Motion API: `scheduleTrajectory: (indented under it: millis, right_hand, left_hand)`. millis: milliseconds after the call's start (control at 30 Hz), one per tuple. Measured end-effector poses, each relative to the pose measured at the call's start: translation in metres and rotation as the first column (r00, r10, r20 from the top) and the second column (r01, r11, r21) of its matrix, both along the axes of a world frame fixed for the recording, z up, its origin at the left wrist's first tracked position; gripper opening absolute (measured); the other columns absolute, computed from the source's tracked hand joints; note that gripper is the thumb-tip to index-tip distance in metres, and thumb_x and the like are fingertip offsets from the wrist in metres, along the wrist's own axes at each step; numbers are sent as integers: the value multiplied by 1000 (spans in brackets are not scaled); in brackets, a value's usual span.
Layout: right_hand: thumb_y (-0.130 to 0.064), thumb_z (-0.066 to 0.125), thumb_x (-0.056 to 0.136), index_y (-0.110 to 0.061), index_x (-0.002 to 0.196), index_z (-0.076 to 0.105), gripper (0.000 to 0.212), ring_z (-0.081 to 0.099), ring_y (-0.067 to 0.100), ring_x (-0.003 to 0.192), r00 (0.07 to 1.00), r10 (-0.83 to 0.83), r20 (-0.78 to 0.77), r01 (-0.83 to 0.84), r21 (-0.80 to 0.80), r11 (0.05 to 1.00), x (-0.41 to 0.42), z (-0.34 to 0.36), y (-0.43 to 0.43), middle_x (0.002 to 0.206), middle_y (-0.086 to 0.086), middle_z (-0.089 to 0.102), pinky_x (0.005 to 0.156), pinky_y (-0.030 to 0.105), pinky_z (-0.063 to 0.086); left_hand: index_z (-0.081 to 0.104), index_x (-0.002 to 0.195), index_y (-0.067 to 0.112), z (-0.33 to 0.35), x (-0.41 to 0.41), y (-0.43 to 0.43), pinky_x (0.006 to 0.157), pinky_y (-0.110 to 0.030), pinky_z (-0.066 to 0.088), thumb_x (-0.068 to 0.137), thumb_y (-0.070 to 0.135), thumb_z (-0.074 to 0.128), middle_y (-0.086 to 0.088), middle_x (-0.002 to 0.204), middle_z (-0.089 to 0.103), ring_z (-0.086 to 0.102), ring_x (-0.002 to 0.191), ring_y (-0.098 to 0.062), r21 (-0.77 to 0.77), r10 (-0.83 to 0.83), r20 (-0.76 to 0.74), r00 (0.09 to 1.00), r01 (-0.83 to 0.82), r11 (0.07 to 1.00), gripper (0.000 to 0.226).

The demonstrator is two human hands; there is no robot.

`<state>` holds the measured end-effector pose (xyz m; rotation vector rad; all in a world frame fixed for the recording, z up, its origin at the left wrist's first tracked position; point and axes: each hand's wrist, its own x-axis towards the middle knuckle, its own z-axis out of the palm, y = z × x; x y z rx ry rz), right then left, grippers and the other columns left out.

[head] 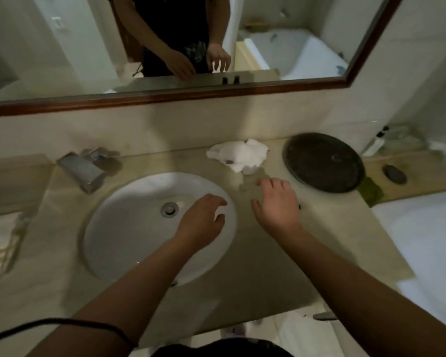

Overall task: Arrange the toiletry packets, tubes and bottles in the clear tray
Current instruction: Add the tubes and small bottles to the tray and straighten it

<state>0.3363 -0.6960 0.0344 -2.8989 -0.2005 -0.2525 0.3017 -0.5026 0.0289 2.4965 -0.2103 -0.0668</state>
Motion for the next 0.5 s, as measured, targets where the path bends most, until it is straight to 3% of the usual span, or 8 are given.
scheduleTrajectory:
  millis: [267,367,500]
  right_hand:
    - [-26,63,82,-12,119,57,40,52,34,107,976,-202,-83,214,181,960,-4,-14,-89,113,13,60,89,42,44]
    - [-17,73,73,-5,112,61,42,57,39,94,985,-165,-39,170,172,970,-10,-31,-107,102,17,62,81,42,47]
    - [-23,70,79,-14,128,52,53,54,31,114,933,-191,-306,260,203,944,-6,-46,-116,124,11,57,94,41,46]
  left_hand:
    - [44,135,23,-12,32,-87,94,-33,45,85,30,66,-1,136,49,52,119,-19,26,-92,-227,969,101,995,56]
    - [44,135,22,-23,43,-110,94,-36,47,81,28,70,-4,135,49,54,116,-23,-11,-96,-293,951,97,995,60]
    - [52,126,18,-39,50,-127,86,-35,49,80,22,68,-8,123,54,58,105,-25,-41,-87,-302,949,78,996,49]
